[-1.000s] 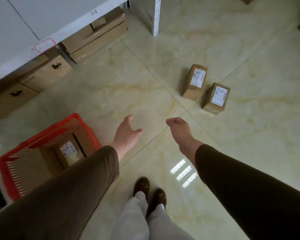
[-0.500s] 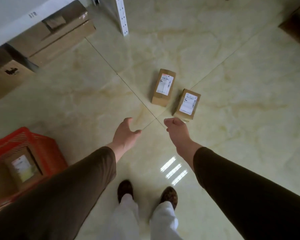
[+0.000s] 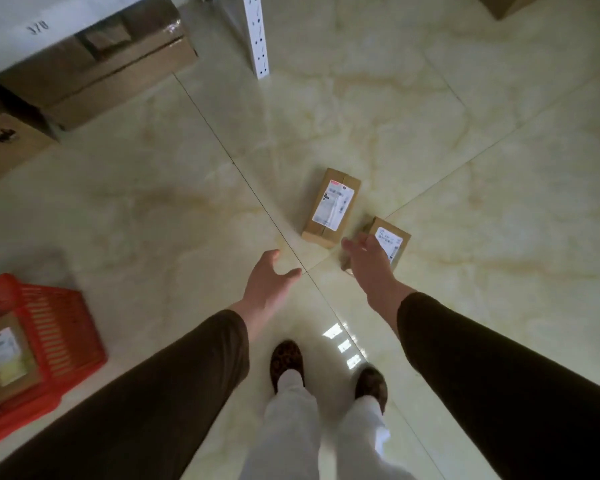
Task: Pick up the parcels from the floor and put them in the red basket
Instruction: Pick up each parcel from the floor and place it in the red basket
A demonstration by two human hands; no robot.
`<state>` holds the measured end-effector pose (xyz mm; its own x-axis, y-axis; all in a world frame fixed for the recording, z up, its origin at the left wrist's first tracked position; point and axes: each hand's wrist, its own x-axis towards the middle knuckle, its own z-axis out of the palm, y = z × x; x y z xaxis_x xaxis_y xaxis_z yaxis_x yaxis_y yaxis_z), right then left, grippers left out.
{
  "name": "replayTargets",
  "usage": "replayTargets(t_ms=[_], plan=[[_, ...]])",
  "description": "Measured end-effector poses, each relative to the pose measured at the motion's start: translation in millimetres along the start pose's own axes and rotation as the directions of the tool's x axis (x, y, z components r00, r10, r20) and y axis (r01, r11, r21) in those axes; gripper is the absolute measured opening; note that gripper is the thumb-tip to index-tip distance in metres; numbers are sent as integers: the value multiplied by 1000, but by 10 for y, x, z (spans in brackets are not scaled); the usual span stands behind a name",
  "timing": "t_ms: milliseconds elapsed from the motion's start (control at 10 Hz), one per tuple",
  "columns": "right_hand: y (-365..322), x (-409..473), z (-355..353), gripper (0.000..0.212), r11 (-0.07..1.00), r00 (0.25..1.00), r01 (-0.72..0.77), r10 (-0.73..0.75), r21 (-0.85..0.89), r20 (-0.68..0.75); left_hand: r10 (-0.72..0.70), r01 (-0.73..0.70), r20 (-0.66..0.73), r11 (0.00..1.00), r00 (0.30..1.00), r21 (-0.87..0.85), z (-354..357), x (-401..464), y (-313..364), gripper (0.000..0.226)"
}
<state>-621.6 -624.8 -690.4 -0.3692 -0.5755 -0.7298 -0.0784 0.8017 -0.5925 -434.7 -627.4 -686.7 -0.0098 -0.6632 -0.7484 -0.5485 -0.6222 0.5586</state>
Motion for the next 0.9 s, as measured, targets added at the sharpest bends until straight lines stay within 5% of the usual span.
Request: replayTargets(t_ms=[400, 700, 800, 900], plan=[[-394, 1669, -101, 54, 946, 988, 130, -98, -297, 120, -227, 205, -67, 947, 972, -247, 682, 1164, 249, 70], [-589, 2579, 68, 61, 816, 964, 237, -131, -527, 231, -407, 352, 6, 782, 914, -515, 1240, 2093, -102, 92], [-606, 2751, 138, 51, 812, 958, 213, -64, -543, 280, -461, 378, 28, 689, 887, -618, 1267, 2148, -35, 88], [-598, 2815, 182, 28, 777, 953, 225, -48, -588, 300, -459, 350, 67, 566, 886, -747, 1210, 2052, 126, 51]])
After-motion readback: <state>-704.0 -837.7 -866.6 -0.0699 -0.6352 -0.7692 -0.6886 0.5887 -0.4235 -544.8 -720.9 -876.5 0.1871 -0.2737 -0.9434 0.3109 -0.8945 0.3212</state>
